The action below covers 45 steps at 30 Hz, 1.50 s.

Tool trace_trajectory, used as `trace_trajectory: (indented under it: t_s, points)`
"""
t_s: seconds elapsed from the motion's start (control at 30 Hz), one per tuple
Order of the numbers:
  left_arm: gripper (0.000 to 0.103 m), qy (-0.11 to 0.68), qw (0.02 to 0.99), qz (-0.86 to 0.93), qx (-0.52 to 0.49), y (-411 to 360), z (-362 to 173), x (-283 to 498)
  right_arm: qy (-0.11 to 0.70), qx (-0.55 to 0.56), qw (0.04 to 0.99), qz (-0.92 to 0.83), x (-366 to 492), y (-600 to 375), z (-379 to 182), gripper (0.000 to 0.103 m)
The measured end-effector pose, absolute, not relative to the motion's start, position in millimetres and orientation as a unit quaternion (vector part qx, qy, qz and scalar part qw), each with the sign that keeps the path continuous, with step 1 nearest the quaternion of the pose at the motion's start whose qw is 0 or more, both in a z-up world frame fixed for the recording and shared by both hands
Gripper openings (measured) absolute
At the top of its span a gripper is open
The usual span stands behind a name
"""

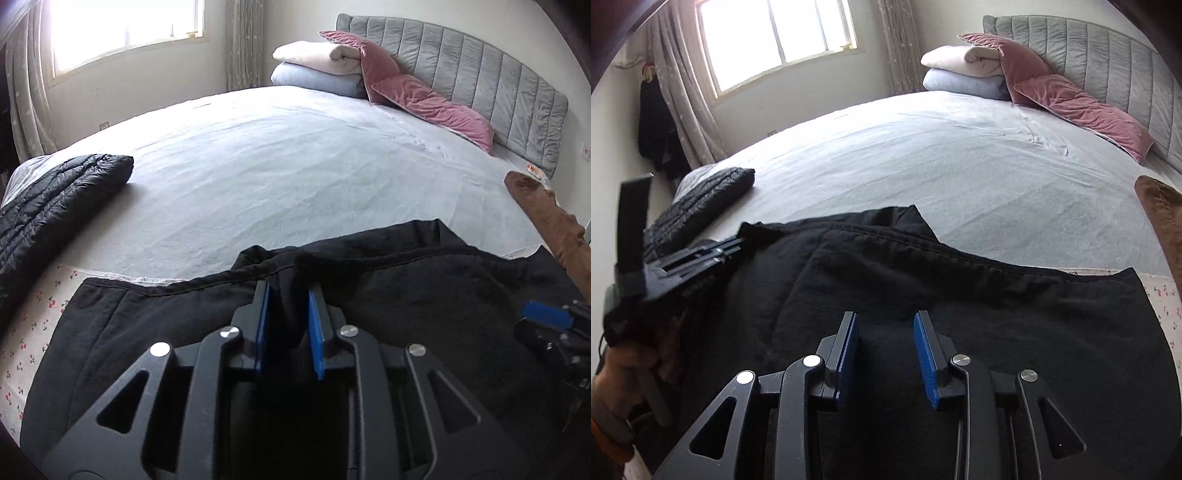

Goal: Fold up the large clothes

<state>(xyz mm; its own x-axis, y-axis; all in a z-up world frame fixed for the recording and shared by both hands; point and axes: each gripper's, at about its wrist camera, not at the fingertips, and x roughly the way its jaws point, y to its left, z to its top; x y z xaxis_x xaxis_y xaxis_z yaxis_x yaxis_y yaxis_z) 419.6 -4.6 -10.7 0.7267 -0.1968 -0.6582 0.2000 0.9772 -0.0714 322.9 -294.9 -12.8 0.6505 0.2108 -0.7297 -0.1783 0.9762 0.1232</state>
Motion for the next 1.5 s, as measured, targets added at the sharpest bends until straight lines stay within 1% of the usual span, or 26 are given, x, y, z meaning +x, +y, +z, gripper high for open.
trace_trajectory:
  t_s: [0.03,0.1,0.13,0.17,0.23,0.27,0.37,0.4,0.43,0.5,0.53,0.57,0.6,0.63,0.67,0.73,0.8,0.87,0.97,1.0,1.03,1.13,1.3,1.37,1.43,1.5]
  points:
    - [0.035,0.344,0.933,-0.104,0.006,7.1,-5.7,418.1,0.411,0.006,0.907,0.090,327.4,-301.6,-22.0,0.032]
    - [0.035,0.356,0.931,-0.060,0.050,34.1,-8.7,422.8,0.431,0.030,0.900,0.061,336.8,-333.7,-39.1,0.032]
    - [0.035,0.383,0.921,-0.033,0.064,54.7,-18.3,430.8,0.438,0.058,0.896,0.048,341.2,-354.4,-45.3,0.031]
    - [0.028,0.413,0.909,-0.006,0.058,79.1,-29.5,438.4,0.438,0.088,0.893,0.044,342.5,-375.8,-47.5,0.029]
    - [0.021,0.458,0.888,0.043,0.000,134.8,-44.3,450.3,0.437,0.121,0.890,0.045,345.1,-407.3,-47.5,0.021]
    - [0.021,0.465,0.882,0.065,-0.031,160.3,-47.2,452.2,0.438,0.113,0.891,0.034,345.3,-417.4,-46.2,0.021]
    - [0.021,0.485,0.862,0.132,-0.063,211.1,-49.5,451.4,0.441,0.105,0.891,-0.019,346.9,-450.0,-38.5,0.021]
    - [0.021,0.484,0.862,0.130,-0.072,219.6,-45.8,446.8,0.440,0.104,0.891,-0.043,344.5,-460.2,-33.4,0.025]
    - [0.021,0.477,0.867,0.119,-0.078,222.8,-39.3,439.8,0.436,0.095,0.891,-0.078,340.7,-468.9,-27.1,0.027]
    - [0.026,0.458,0.883,0.083,-0.068,215.9,-20.8,422.2,0.426,0.109,0.894,-0.080,326.9,-481.1,-12.4,0.030]
    - [0.040,0.446,0.891,0.060,-0.058,208.0,-10.6,410.7,0.421,0.108,0.898,-0.069,316.4,-481.5,-4.8,0.040]
    - [0.059,0.436,0.898,0.035,-0.050,196.1,0.1,396.9,0.412,0.099,0.904,-0.059,303.9,-478.4,3.3,0.046]
    - [0.067,0.430,0.902,0.007,-0.046,184.7,9.7,382.7,0.403,0.086,0.910,-0.047,289.9,-473.7,10.5,0.057]
    - [0.072,0.423,0.904,-0.029,-0.051,175.0,18.1,367.9,0.396,0.077,0.915,-0.032,275.9,-467.1,15.7,0.065]
    - [0.077,0.416,0.905,-0.066,-0.063,165.1,25.0,354.7,0.390,0.078,0.917,-0.013,261.2,-462.5,18.6,0.068]
    - [0.082,0.411,0.898,-0.129,-0.087,146.6,31.9,326.0,0.397,0.093,0.913,0.023,237.4,-454.0,17.9,0.068]
    - [0.083,0.406,0.894,-0.167,-0.085,128.8,28.9,299.0,0.401,0.112,0.908,0.046,216.9,-448.3,12.7,0.068]
    - [0.083,0.410,0.893,-0.179,-0.054,117.7,16.7,277.3,0.410,0.113,0.904,0.050,197.4,-446.0,1.2,0.068]
    - [0.083,0.450,0.882,-0.142,-0.003,128.2,-26.1,255.8,0.438,0.079,0.895,0.007,174.9,-457.5,-27.5,0.068]
    - [0.082,0.447,0.884,-0.140,0.012,135.0,-37.1,247.7,0.442,0.055,0.895,-0.023,167.0,-464.3,-34.1,0.070]
    - [0.082,0.431,0.891,-0.139,0.034,138.9,-37.4,238.6,0.446,0.049,0.893,-0.038,158.1,-473.1,-37.6,0.078]
    - [0.083,0.436,0.894,-0.090,0.050,141.0,-14.2,212.1,0.439,0.094,0.892,-0.051,123.0,-483.0,-18.7,0.078]
    - [0.084,0.437,0.898,-0.042,0.019,119.4,32.4,164.8,0.393,0.070,0.916,-0.045,63.1,-439.5,37.5,0.079]
    - [0.096,0.443,0.896,-0.035,0.016,99.8,44.6,144.1,0.386,0.071,0.918,-0.047,43.9,-417.5,53.9,0.084]
    - [0.099,0.450,0.892,-0.036,0.009,78.5,53.8,121.5,0.390,0.069,0.917,-0.050,27.1,-392.5,61.8,0.091]
    - [0.101,0.458,0.888,-0.041,0.000,58.8,57.6,101.7,0.392,0.057,0.917,-0.046,14.8,-368.5,63.5,0.092]
